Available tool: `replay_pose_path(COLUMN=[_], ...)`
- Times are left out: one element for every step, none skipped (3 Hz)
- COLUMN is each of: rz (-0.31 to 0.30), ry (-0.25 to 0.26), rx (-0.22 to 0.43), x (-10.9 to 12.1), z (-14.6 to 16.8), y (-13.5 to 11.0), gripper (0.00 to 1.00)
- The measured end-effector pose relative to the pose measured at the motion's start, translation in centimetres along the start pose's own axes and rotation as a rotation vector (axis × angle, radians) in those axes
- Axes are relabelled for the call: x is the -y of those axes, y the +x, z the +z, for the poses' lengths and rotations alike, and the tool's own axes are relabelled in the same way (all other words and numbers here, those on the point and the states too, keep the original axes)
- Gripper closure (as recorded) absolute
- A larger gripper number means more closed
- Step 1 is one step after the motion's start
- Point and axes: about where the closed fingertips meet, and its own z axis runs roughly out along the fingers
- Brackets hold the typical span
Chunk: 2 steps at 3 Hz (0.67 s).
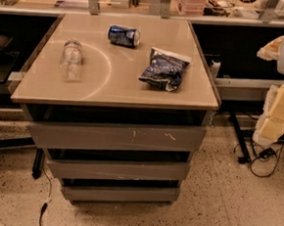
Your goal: Open top drawer
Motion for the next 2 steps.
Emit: replay_pose_path(rz=[0.000, 0.011], ry=[0.000, 0.030], rx=[0.000, -0.010], x=[0.0, 0.0], z=[0.0, 2.5], y=[0.0, -0.4], gripper=[0.00, 0.00])
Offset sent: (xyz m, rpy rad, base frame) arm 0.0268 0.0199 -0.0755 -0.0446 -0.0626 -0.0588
